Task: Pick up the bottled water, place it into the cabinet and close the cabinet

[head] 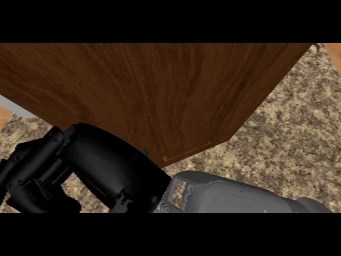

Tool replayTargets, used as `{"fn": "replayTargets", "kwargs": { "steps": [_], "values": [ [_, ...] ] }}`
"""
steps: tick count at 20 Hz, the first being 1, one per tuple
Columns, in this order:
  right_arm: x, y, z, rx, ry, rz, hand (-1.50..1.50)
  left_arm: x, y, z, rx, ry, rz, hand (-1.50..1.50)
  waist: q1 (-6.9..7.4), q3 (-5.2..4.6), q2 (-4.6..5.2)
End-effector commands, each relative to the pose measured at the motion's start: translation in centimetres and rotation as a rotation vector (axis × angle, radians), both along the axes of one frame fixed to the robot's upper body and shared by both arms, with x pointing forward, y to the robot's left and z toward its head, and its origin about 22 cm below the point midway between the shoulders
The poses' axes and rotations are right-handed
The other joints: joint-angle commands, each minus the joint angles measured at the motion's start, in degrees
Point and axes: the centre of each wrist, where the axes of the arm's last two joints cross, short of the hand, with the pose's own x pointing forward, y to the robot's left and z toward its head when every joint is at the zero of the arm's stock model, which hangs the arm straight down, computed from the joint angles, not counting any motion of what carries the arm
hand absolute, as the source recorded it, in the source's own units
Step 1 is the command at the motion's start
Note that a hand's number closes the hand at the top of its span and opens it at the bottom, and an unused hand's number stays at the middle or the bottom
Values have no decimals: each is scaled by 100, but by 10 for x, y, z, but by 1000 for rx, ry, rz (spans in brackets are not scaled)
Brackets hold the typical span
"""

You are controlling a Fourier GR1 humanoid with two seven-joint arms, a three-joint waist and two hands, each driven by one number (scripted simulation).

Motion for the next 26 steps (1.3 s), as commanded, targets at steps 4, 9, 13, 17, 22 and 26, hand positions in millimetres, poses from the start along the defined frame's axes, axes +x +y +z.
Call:
{"fn": "replayTargets", "kwargs": {
  "steps": [4, 9, 13, 17, 22, 26],
  "values": [
    [42, -2, -12, -42, 88, 161, 150, -10, 4, 1, 7, -9, 35, -150, -170, -2, -11],
    [74, -26, -34, -1, 61, 52, 150, -18, 16, 11, -4, 0, 17, -150, -181, -1, -16],
    [94, -37, -30, 3, 44, -27, 150, -19, -12, 9, -10, 1, 25, -150, -220, 1, -15],
    [121, -66, -38, -33, -31, -177, 150, -14, -1, 11, 9, 6, 28, -150, -226, -3, 9],
    [135, -66, -35, -48, -66, -298, 150, -8, -5, 10, 10, -4, 41, -150, -271, -8, 19],
    [145, -82, -28, -52, -68, -363, 150, -13, -7, 15, -4, 9, 21, -150, -226, -3, -10]
  ]
}}
